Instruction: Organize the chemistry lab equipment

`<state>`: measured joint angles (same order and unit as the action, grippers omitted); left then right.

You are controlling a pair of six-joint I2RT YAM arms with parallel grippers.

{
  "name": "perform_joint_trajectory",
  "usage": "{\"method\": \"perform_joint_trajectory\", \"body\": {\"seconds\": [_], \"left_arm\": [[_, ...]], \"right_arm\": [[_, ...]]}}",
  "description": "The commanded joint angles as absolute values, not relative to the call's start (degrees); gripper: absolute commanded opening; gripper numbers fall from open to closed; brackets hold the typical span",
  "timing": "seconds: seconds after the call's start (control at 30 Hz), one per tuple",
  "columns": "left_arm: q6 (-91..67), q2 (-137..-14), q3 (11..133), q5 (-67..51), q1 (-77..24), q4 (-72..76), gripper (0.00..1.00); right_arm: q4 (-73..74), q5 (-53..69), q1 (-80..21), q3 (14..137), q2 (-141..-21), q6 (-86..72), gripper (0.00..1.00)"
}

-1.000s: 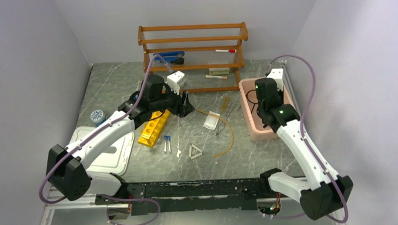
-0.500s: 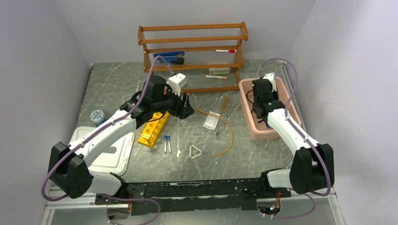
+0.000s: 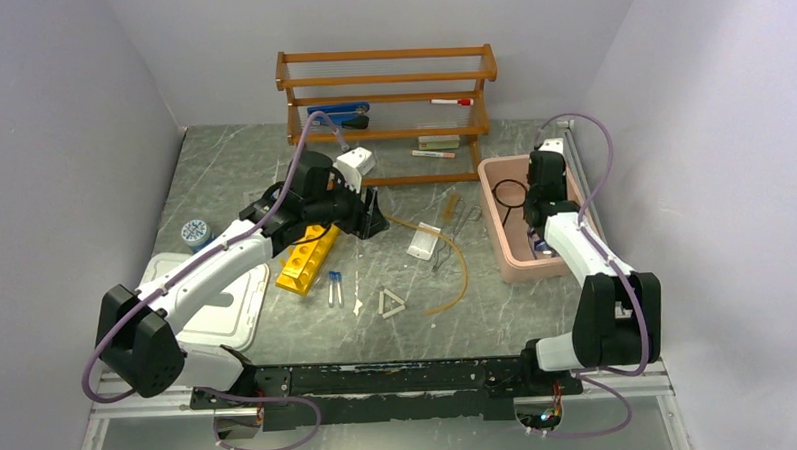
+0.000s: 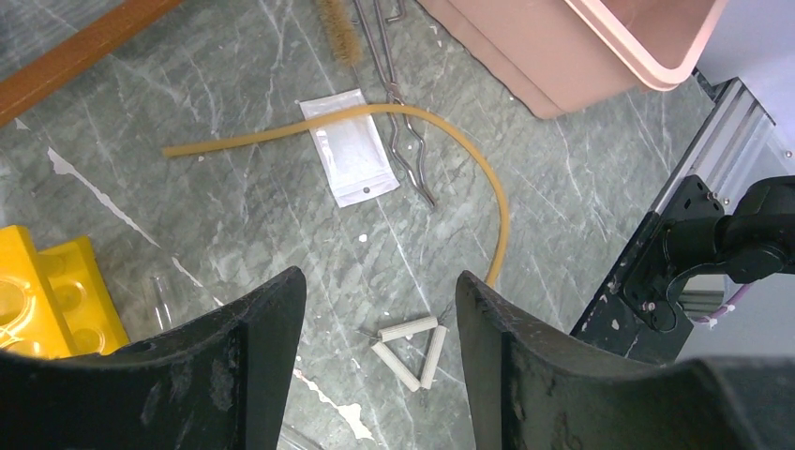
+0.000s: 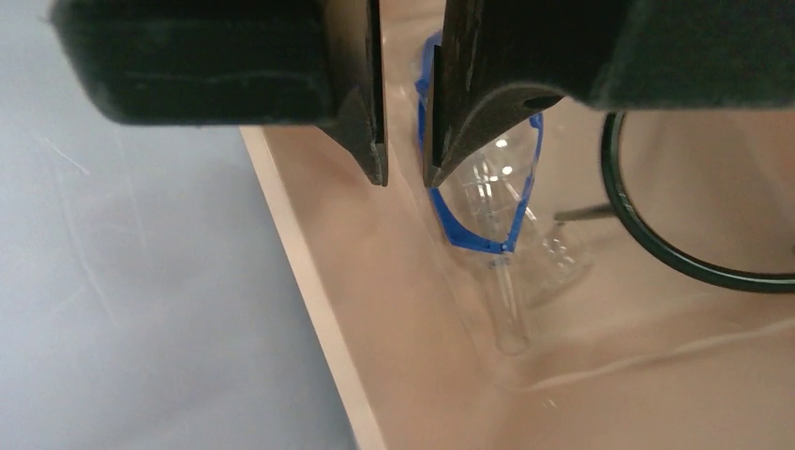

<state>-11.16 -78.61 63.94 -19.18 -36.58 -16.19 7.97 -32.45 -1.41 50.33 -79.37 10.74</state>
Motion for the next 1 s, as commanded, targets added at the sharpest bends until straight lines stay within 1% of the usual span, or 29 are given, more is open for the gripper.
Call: {"method": "perform_joint_trajectory", "body": {"seconds": [0.0, 0.13, 0.23, 0.33, 0.37, 0.5, 0.67, 0.77, 0.97], "left_arm": [[-11.3, -76.7, 64.6, -19.0, -36.3, -16.3, 0.64], [-11.5, -76.5, 64.6, -18.5, -36.3, -16.7, 0.64], [-11.9, -75.8, 64.3, -17.4, -36.3, -17.0, 0.64], [-13.0, -74.9, 63.3, -15.9, -36.3, -16.8, 0.65], [-13.6, -74.6, 62.8, -15.6, -36.3, -16.4, 0.65], [-16.2, -74.2, 61.6, -15.4, -36.3, -15.5, 0.66], [-19.2, -73.5, 60.2, -14.5, -36.3, -13.2, 0.68], [-20.7, -73.2, 59.5, -12.3, -36.3, -12.6, 0.68], [-23.9, -72.3, 58.3, -7.1, -36.3, -12.7, 0.68]], "right_arm": [[7.3, -26.8, -0.8, 54.2, -79.9, 7.4, 0.24], [12.2, -24.5, -0.8, 57.2, -78.8, 2.6, 0.24], [20.1, -25.1, -0.8, 60.3, -78.4, -5.2, 0.25], [27.3, -24.4, -0.8, 61.9, -76.7, -12.0, 0.28], [29.5, -23.6, -0.8, 62.5, -75.8, -13.8, 0.31], [39.0, -15.5, -0.9, 65.9, -73.5, -17.5, 0.39], [44.0, -3.6, -2.3, 66.6, -70.1, -17.4, 0.46], [44.3, -1.8, -7.9, 65.9, -68.1, -19.5, 0.49], [41.6, -9.1, -25.6, 63.7, -67.6, -27.3, 0.49]]}}
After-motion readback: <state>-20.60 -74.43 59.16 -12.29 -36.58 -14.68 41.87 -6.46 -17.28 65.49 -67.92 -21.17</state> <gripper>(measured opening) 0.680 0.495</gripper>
